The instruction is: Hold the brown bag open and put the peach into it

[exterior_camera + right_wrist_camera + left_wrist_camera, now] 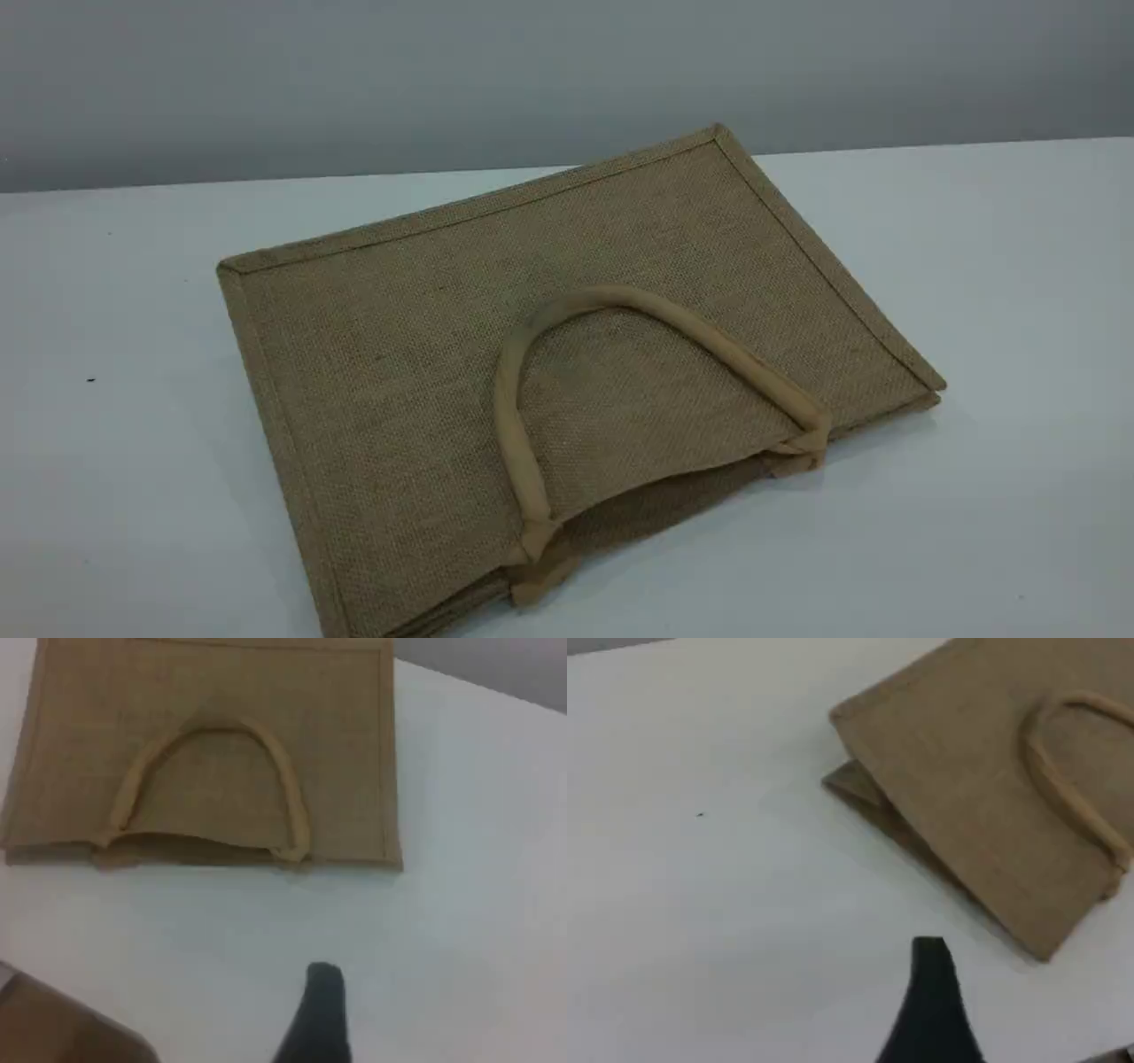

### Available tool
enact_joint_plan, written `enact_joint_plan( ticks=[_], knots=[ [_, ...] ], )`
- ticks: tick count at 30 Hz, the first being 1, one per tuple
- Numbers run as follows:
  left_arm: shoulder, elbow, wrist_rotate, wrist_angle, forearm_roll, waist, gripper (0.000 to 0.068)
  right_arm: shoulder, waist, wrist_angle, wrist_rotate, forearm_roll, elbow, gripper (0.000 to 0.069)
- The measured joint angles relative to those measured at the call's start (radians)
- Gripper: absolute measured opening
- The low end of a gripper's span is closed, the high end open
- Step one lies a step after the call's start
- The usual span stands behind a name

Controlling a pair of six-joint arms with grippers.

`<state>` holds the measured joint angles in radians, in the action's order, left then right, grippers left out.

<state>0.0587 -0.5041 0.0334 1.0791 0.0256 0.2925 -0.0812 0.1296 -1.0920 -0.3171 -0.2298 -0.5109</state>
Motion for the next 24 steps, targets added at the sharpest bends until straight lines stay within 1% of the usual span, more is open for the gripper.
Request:
enact_joint_plan(
  ticks=[5,8,10,12,19,24],
  knots=[
    [-0.001,0.0,-0.001,0.0,0.0,-0.147,0.049,0.037,-0.035,0.0,-0.005,-0.008,0.0,0.0578],
    [-0.002,0.0,-0.002,0.0,0.0,-0.22,0.049,0.075,-0.065,0.0,-0.005,-0.008,0.0,0.0578],
    [-0.013,0.0,-0.002,0.0,0.0,-0.251,0.049,0.083,-0.082,0.0,-0.005,-0.008,0.0,0.0578],
    [-0.038,0.0,-0.002,-0.001,0.0,-0.264,0.049,0.083,-0.097,0.0,-0.005,-0.008,0.0,0.0578],
    [-0.06,0.0,-0.002,0.001,0.0,-0.261,0.049,0.081,-0.151,0.0,-0.005,-0.009,0.0,0.0578],
    [-0.059,0.0,-0.002,0.001,0.0,-0.261,0.049,0.081,-0.151,0.0,-0.005,-0.008,0.0,0.0578]
  ],
)
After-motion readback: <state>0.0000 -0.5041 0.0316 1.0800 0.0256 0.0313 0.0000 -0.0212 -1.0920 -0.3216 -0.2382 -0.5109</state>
